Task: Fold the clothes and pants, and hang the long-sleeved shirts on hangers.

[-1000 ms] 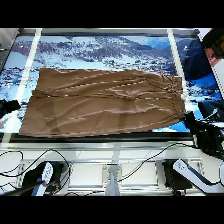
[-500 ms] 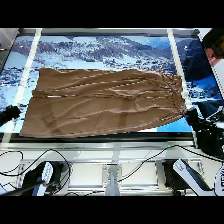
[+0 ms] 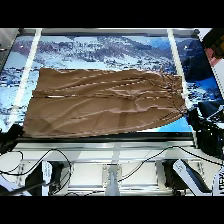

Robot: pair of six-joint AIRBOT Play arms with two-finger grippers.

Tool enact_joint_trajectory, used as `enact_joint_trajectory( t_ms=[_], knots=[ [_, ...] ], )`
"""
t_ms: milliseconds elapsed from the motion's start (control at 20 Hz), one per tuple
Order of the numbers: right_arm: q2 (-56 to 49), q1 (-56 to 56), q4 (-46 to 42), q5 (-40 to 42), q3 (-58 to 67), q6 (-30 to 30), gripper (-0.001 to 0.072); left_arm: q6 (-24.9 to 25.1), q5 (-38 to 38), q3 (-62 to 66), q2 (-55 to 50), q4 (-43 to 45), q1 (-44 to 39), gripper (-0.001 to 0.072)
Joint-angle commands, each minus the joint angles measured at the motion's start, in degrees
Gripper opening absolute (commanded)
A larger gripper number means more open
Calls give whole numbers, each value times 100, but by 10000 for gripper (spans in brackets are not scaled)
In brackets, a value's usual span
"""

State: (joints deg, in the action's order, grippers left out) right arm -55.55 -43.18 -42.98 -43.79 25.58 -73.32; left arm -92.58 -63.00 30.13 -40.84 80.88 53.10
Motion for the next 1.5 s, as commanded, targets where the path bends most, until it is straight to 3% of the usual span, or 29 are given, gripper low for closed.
enact_joint_trajectory(
  t_ms=[0,100,300,650,900,1100,1150,1200,1450],
  knots=[
    [7,2,2,-68,0,-4,32,463,-103,-114,-33,-358,748,503],
    [7,2,2,-76,0,-2,32,533,-90,-114,-256,-566,892,503],
    [7,2,-37,-63,0,-4,32,1405,-74,-105,-1217,-1558,890,504],
    [7,2,-39,-66,0,-4,32,1471,695,-107,-1650,-1366,901,503],
    [7,2,-39,-74,2,-2,32,1858,1368,-107,-1674,-1482,890,501],
    [9,2,-127,-175,26,20,32,2256,1436,-107,-1978,-2057,874,501],
    [9,2,-166,-214,39,22,32,2277,1447,-107,-2057,-2057,863,491],
    [9,2,-192,-238,55,22,32,2347,1508,-107,-2107,-2059,863,417],
    [15,2,-210,-365,61,105,32,2590,1646,-103,-2120,-2472,866,330]
  ],
)
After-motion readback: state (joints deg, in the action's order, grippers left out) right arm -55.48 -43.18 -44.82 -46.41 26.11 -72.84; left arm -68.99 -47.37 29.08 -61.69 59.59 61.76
